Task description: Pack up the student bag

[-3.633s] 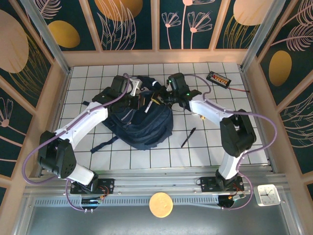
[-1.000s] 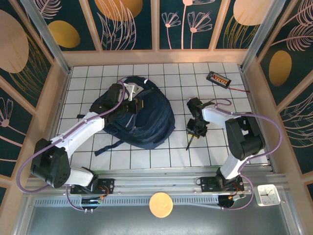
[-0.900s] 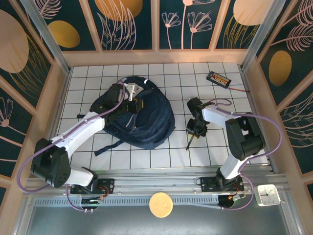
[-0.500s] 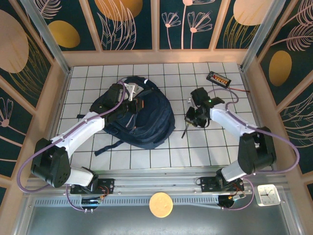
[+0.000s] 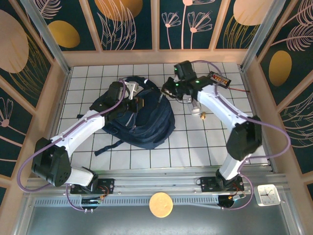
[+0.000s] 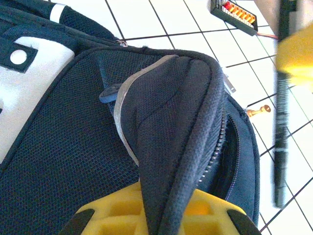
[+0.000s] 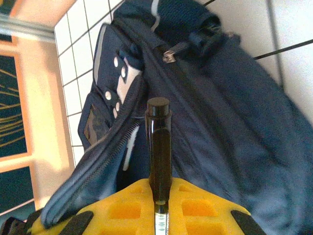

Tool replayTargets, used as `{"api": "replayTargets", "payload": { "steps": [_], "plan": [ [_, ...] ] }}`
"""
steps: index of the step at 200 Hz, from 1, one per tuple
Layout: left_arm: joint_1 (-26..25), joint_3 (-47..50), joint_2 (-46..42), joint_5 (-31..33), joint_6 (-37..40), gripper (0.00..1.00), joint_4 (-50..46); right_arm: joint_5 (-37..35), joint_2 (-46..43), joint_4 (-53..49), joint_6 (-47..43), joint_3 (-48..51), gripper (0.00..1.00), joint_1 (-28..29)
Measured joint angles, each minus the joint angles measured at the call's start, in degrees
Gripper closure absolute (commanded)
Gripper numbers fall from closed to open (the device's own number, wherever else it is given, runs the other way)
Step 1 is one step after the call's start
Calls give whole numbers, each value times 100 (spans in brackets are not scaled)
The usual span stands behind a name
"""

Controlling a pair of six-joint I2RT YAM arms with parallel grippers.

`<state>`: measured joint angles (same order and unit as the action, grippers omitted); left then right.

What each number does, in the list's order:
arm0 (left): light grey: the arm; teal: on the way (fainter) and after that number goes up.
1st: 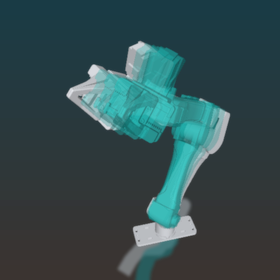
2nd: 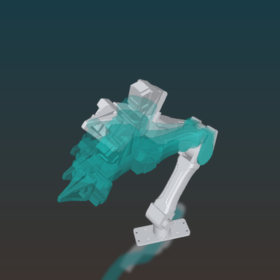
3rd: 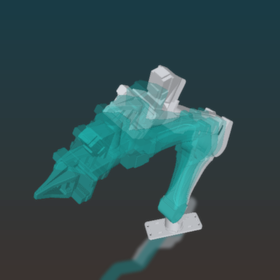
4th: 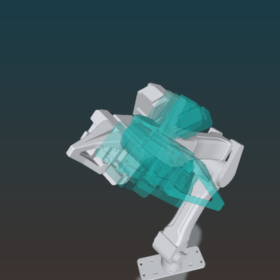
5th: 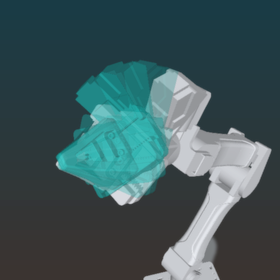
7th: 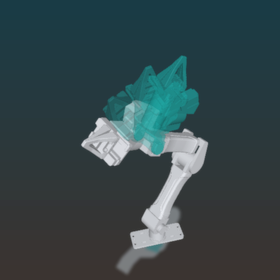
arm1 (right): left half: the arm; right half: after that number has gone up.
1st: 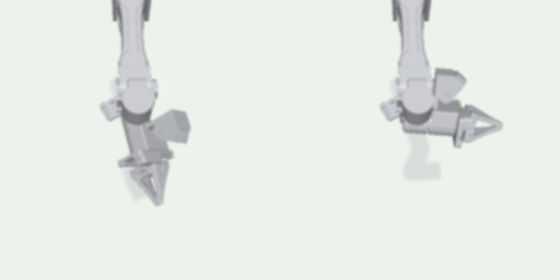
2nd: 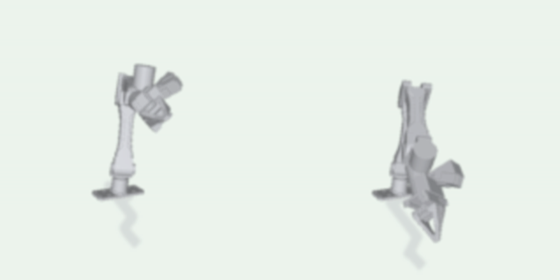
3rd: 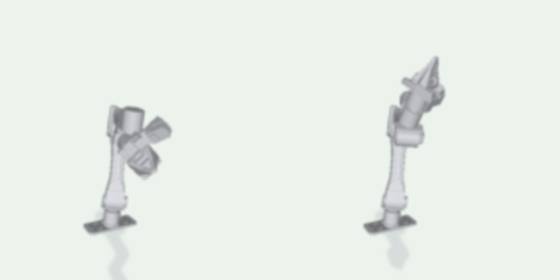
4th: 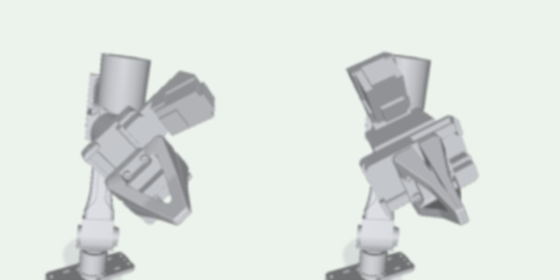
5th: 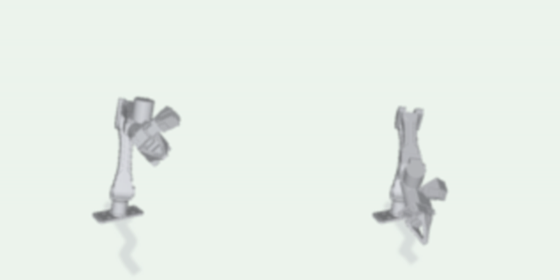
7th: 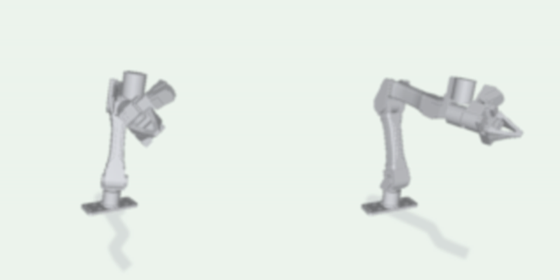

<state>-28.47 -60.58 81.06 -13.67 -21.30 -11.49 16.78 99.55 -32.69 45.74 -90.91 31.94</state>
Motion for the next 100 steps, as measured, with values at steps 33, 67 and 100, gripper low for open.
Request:
{"api": "replayTargets", "payload": {
  "steps": [33, 67, 100],
  "plan": [
    [0, 0, 0, 2, -72, 100, 15, 229, 654, 282, 122, -170, 89, 293],
    [7, 0, 0, 68, -160, 100, 79, 483, 925, 468, 251, -199, 72, 431],
    [7, 0, -2, 92, -219, 100, 120, 658, 951, 562, 286, -192, 45, 455]
  ]
}}
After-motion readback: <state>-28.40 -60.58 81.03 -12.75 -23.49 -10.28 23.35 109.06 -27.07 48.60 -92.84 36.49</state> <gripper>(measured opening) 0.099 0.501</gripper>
